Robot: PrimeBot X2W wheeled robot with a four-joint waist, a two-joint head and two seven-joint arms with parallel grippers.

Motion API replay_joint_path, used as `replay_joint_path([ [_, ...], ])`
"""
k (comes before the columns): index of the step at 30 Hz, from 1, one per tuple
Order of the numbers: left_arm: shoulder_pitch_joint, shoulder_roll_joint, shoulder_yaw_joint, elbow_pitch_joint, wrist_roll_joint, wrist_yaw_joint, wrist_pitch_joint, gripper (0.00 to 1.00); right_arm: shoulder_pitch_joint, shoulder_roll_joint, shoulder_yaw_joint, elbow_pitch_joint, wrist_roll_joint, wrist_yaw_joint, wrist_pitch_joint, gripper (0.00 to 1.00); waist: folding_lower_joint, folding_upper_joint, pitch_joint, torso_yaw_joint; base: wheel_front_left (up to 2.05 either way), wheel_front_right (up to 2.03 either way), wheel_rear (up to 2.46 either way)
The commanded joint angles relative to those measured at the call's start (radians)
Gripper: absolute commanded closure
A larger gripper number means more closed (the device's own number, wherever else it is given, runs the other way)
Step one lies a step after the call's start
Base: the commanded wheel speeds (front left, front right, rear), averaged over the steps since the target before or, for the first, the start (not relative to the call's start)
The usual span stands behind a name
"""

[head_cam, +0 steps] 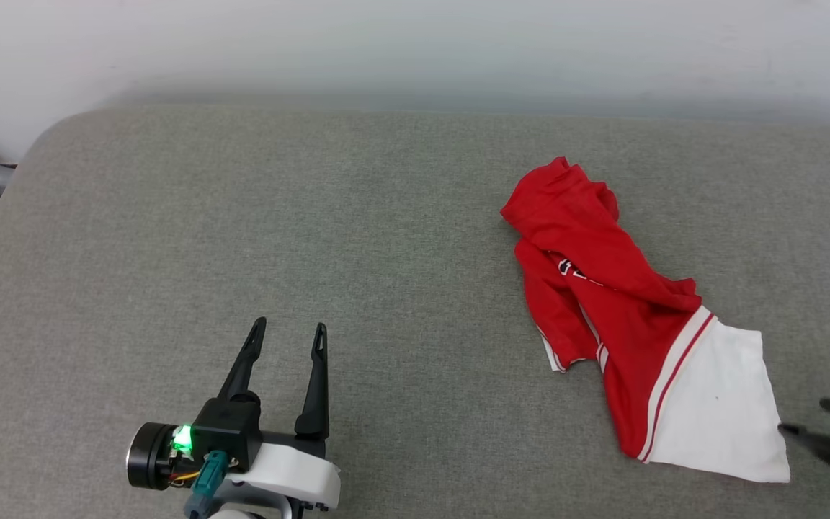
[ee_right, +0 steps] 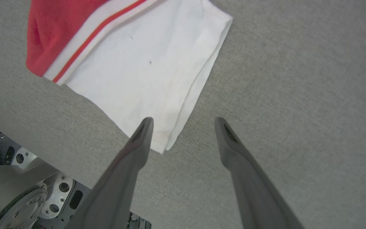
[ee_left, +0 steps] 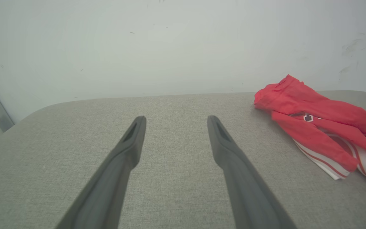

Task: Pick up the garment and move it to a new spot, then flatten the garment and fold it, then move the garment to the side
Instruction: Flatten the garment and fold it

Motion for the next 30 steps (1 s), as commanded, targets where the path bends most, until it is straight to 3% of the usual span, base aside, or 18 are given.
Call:
replay_joint_path([
  [1,-0.012,-0.001,-0.005,-0.001,-0.002,-0.004,-0.003,0.00,0.027,0.019,-0.008,0.010,-0.009,-0.001,0.012,0.00,0.0001,0.0000,0.007,0.009,0.00,0.00,0.00],
  [9,-0.024,-0.001,-0.013,0.002,-0.005,0.004,-0.003,0.00,0.122,0.148,-0.049,0.142,-0.058,-0.001,0.055,0.00,0.0001,0.0000,0.033,0.042,0.00,0.00,0.00],
  [14,-0.024,-0.001,-0.008,0.005,-0.006,0.009,-0.003,0.00,0.158,0.223,-0.042,0.173,-0.091,-0.001,0.024,0.00,0.0001,0.0000,0.035,0.047,0.00,0.00,0.00],
  [15,-0.020,-0.001,-0.004,0.005,-0.005,0.010,-0.003,0.00,0.154,0.229,-0.048,0.169,-0.093,-0.001,0.008,0.55,0.0001,0.0000,0.032,0.043,0.00,0.00,0.00],
  [16,-0.015,-0.001,0.000,0.007,-0.005,0.011,-0.003,0.00,0.147,0.230,-0.060,0.165,-0.100,-0.001,-0.012,1.00,0.0001,0.0000,0.028,0.039,0.00,0.00,0.00],
  [24,0.000,-0.001,-0.001,0.011,-0.009,0.008,-0.003,0.00,0.139,0.147,-0.203,0.183,-0.080,-0.001,-0.102,1.00,0.0001,0.0000,-0.014,0.005,0.00,0.00,0.00],
  [30,0.008,0.000,0.000,0.007,-0.012,0.011,-0.003,0.00,0.208,0.100,-0.331,0.298,-0.038,-0.001,-0.131,1.00,0.0001,0.0000,-0.021,0.001,0.00,0.00,0.00],
])
